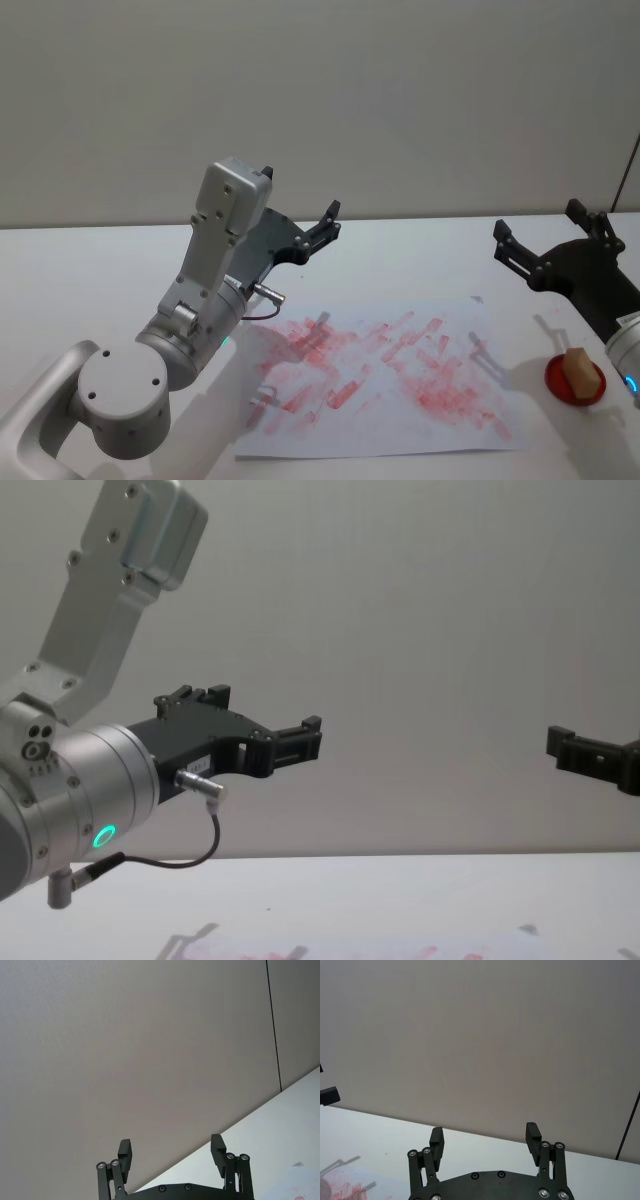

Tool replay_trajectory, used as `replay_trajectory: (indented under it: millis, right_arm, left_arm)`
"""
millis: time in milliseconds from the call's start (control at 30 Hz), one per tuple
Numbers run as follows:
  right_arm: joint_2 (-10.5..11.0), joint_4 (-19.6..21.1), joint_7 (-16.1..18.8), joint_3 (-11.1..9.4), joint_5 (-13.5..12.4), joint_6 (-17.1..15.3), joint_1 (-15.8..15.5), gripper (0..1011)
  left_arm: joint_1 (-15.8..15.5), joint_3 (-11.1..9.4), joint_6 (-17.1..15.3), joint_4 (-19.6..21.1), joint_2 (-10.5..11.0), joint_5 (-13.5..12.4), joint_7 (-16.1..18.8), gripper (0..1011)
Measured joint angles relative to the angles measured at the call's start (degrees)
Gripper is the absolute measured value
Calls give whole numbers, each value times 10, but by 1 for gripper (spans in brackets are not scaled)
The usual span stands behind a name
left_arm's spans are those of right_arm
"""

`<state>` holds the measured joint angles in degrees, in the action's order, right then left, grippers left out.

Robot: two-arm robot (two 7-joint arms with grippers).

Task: Use the one hand to pick up the stamp and affix it onto the A4 paper.

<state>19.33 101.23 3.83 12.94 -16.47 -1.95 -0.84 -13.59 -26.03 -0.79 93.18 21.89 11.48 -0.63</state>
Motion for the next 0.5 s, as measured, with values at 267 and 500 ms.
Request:
replay_trajectory:
  millis: [267,500]
  right_arm:
    - [0,0,0,0,0,0,0,1001]
    - [0,0,0,0,0,0,0,1001]
  left_arm:
    - [0,0,0,0,0,0,0,1001]
    - [0,0,0,0,0,0,0,1001]
